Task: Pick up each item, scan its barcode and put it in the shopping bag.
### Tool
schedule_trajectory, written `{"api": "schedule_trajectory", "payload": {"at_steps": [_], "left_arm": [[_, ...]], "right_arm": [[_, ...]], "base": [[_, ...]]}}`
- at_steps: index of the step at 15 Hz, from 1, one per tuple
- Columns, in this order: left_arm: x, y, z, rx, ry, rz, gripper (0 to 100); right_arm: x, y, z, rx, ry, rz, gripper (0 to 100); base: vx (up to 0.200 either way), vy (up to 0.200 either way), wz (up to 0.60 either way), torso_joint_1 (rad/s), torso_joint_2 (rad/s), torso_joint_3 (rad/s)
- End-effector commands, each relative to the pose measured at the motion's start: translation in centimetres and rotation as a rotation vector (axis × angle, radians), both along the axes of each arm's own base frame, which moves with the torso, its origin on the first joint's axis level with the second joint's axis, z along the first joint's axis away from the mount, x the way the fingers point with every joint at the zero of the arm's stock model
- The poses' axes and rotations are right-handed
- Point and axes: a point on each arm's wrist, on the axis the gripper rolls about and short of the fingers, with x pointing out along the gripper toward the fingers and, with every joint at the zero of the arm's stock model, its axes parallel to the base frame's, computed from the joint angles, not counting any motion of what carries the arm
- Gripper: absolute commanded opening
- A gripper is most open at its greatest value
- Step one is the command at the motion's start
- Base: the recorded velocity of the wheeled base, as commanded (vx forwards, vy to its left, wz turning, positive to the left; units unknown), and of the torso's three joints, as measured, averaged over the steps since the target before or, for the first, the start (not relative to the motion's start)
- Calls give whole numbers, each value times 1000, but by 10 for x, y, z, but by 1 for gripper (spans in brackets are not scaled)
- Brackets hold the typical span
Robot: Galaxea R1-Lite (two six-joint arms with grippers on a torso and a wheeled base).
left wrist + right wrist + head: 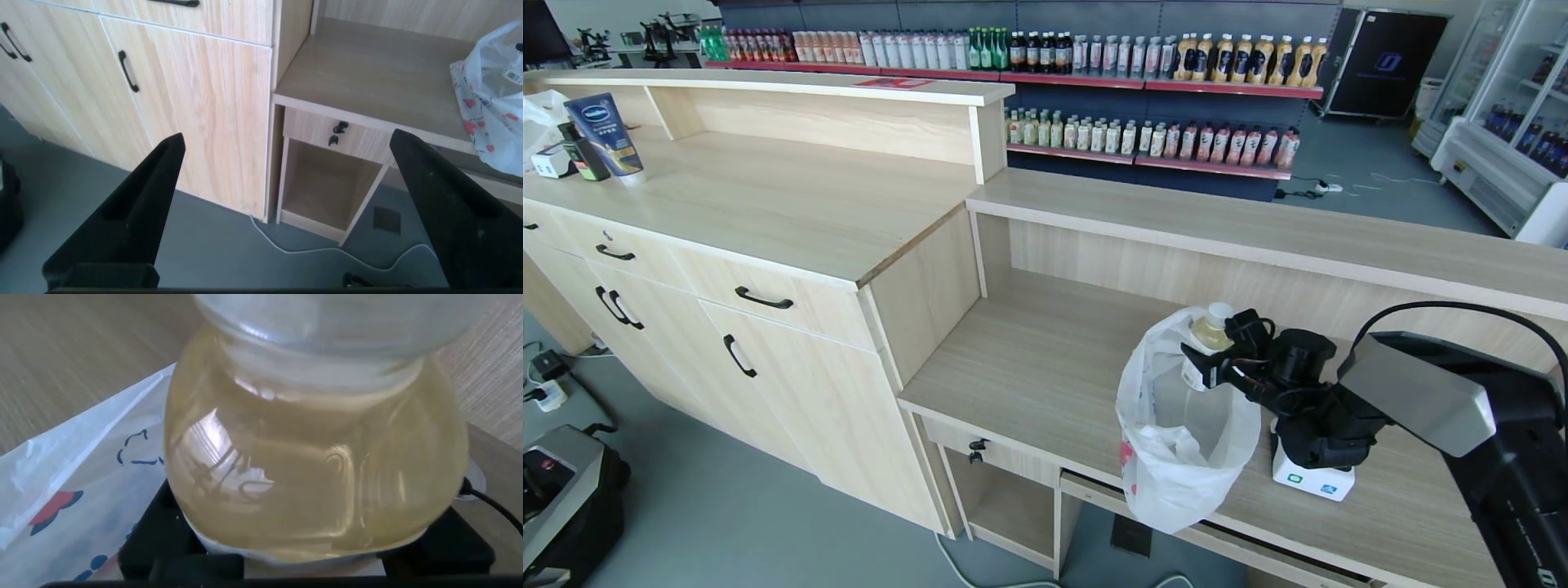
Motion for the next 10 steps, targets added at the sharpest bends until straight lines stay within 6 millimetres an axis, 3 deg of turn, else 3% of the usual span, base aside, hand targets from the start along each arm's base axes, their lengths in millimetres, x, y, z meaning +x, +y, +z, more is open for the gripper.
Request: {"api": "schedule_trajectory", "payload": {"at_steps": [1, 10], "left_arm": [[0, 0, 0, 0, 0, 0, 100], [0, 0, 0, 0, 0, 0, 100]], "right_arm": [[3, 1, -11, -2, 13, 5, 0], [3, -2, -22, -3, 36, 10, 0]], "base": [[0, 0, 0, 0, 0, 0], [0, 0, 0, 0, 0, 0]]}}
